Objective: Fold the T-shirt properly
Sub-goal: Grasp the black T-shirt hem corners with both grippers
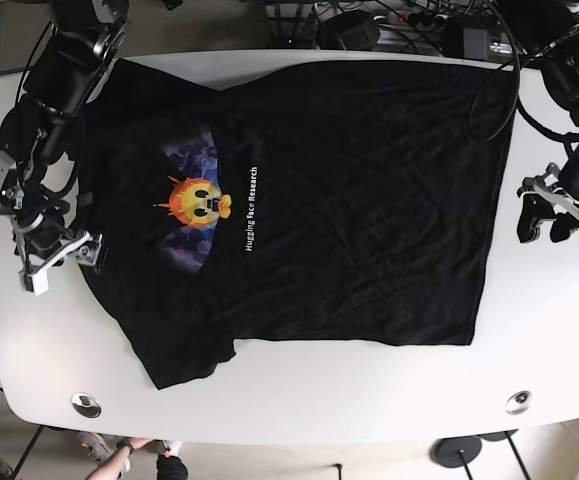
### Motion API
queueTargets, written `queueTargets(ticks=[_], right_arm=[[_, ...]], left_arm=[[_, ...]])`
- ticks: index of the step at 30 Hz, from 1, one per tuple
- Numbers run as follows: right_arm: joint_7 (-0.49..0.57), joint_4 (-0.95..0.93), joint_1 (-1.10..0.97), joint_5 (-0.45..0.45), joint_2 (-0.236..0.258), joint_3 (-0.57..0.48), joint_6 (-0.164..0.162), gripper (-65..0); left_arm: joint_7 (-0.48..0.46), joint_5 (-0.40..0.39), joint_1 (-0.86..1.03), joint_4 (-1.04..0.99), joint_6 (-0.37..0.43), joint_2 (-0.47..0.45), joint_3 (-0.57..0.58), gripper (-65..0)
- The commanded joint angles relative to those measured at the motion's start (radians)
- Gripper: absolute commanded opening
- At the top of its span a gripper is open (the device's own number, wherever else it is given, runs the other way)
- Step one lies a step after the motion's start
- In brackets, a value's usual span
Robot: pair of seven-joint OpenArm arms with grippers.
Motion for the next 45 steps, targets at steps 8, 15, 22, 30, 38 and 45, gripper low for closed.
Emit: queueTargets(ticks=[8,15,22,30,38,45], right_arm=[[0.352,-0.547,0.256,-0.024,0.109,-0.195,0.004,-1.3],[0.575,-0.787,0.345,-0.024,0.15,-0.328,-0.001,-1.3],[0.622,-0.839,0.32,-0.024,0.143,-0.35,-0.005,-1.4],[0.619,-0.834,0.306,-0.024,0.075,-0.35,-0.007,-2.5],[0.621,-0.837,0.338,-0.024,0.077,-0.35,-0.009,-59.1],[0.621,-0.834,0.338,-0.024,0.077,-0.35,-0.009,-62.8]], left_arm=[[-0.025,-0.018,-0.046,0.012,-0.002,-0.017,0.006,-29.0],[-0.025,-0.018,-0.044,0.012,-0.002,-0.019,0.006,-29.0],[-0.025,-0.018,-0.046,0.01,-0.002,-0.019,0.02,-29.0],[-0.028,-0.018,-0.112,-0.177,0.003,-0.03,0.037,-29.0],[-0.063,0.275,-0.38,-0.459,0.004,-0.039,0.166,-18.9],[-0.281,0.307,-0.581,-0.958,0.001,-0.054,0.276,-15.6]])
